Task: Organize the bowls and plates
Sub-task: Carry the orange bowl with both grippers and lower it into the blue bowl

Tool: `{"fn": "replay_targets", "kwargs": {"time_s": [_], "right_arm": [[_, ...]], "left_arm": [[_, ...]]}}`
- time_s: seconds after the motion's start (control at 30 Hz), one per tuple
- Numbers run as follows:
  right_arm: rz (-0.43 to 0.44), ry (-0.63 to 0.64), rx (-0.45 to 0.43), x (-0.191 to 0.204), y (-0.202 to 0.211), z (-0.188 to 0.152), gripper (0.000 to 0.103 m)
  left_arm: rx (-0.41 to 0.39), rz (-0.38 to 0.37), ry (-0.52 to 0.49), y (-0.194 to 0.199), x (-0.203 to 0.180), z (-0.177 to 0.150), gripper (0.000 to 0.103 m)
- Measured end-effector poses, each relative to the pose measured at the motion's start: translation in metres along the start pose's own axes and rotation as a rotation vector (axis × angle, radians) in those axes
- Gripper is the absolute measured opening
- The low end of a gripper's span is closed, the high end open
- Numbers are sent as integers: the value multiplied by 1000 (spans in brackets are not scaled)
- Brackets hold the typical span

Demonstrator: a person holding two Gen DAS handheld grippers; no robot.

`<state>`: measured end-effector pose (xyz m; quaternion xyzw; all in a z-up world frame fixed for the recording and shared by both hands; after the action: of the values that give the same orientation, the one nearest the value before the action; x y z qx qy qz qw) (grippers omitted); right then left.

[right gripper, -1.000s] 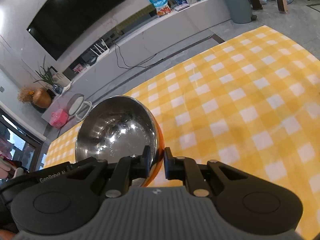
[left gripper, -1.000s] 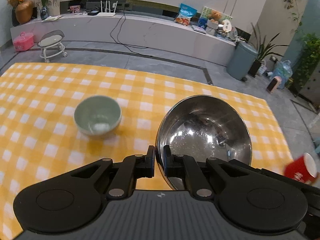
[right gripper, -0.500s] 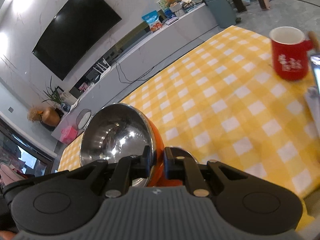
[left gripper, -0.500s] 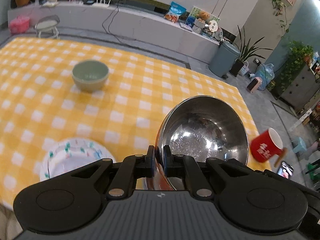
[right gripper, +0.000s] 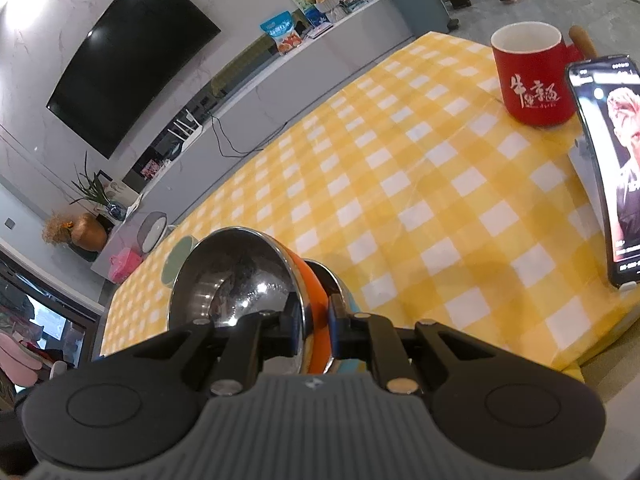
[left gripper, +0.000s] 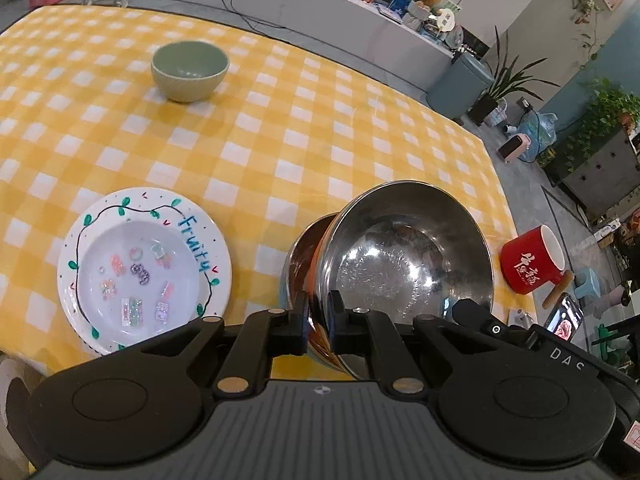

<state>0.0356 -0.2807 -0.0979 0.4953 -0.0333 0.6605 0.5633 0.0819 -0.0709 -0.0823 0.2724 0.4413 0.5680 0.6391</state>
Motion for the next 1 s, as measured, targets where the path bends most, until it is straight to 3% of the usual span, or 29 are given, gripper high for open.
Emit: {"fn": "replay_targets", "kwargs": {"time_s": [0.5, 0.67, 0.83, 1.0], "right_arm": [[-4, 14, 3, -6, -14, 2, 8], [1, 26, -7, -6, -14, 2, 8], [-3, 48, -40, -5, -11, 3, 21], [-2, 66, -50, -5, -13, 4, 23]], "left_arm": [[13, 30, -1, -12, 1, 2, 16], [3, 7, -5, -10, 3, 6, 16], [-94, -3, -28, -1, 4, 20, 16], [-94, -15, -20, -8, 6, 22, 16]]}}
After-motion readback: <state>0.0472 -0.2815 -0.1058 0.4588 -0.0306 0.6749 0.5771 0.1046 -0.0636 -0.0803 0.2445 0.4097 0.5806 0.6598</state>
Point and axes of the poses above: each gripper's, at about its wrist camera, not at the fingertips, and y roughly against the way its jaws point, x to its left, z to its top, the point moved 9 cm from there along -y, roughly the way its jaws point, and after that the axes turned 9 degrees about z, right-handed, at the moved point
